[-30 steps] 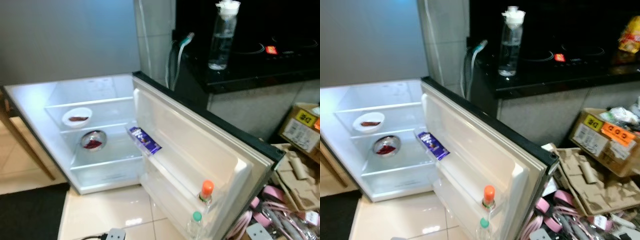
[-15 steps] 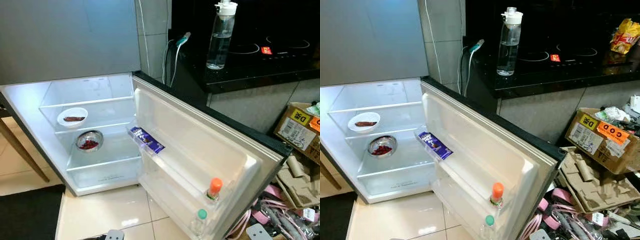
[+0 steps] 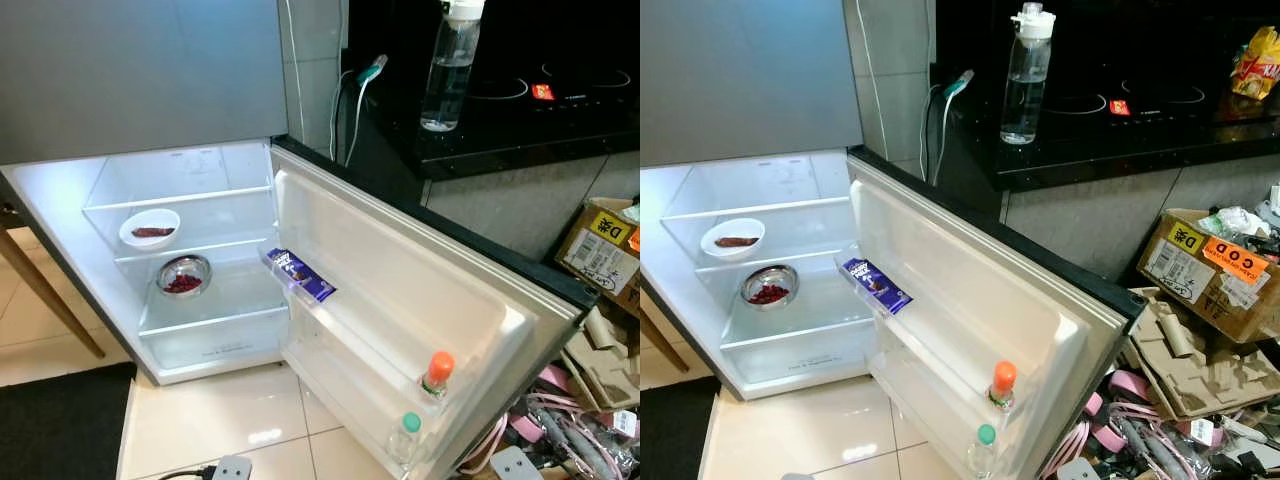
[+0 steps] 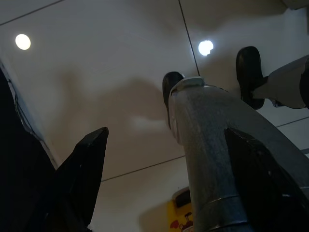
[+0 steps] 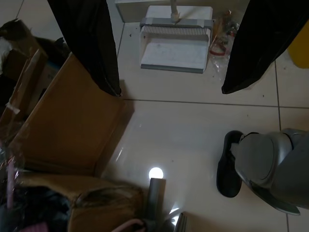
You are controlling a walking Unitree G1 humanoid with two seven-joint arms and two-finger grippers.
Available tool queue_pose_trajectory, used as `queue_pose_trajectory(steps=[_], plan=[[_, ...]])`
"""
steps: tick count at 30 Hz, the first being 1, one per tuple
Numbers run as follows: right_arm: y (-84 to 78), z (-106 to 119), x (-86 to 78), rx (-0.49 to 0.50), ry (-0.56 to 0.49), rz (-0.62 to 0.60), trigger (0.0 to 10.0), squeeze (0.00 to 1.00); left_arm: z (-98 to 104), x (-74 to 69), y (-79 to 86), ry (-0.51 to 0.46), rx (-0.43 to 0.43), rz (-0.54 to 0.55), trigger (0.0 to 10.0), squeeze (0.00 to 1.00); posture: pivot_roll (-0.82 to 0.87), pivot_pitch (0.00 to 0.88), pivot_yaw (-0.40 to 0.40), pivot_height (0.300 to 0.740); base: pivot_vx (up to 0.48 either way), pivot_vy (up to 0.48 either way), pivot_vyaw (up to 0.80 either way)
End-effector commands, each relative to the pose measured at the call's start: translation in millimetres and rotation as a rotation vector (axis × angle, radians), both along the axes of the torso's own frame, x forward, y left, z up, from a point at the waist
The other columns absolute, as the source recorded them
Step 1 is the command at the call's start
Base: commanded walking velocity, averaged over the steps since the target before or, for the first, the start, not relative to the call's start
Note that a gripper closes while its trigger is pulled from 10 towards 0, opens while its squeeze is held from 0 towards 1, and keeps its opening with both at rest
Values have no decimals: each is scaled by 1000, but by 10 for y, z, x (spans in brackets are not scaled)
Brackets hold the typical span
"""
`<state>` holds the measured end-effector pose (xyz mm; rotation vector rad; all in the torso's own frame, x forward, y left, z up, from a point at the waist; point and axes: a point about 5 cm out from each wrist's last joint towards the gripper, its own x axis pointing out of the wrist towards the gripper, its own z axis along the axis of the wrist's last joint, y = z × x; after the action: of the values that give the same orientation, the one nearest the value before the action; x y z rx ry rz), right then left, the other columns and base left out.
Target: Restocking fridge
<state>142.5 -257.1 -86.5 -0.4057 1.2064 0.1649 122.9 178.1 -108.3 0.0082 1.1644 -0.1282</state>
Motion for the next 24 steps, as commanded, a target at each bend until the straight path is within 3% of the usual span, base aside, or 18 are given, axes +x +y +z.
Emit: queue_pose_trajectory(steps=[1, 14, 24], plan=[[18, -15, -26, 10, 10, -10, 10000, 0, -37, -98, -58, 44, -5, -14, 10000, 0, -105, 0, -8, 740, -356, 0, 0], [43, -31, -48, 13, 18, -6, 10000, 0, -50, -191, 32, 57, 4, -12, 10000, 0, -107, 0, -8, 740, -357, 0, 0], [54, -41, -69, 16, 22, -4, 10000, 0, -46, -213, 109, 51, 23, -3, 10000, 0, -109, 0, -8, 740, 0, 0, 0]])
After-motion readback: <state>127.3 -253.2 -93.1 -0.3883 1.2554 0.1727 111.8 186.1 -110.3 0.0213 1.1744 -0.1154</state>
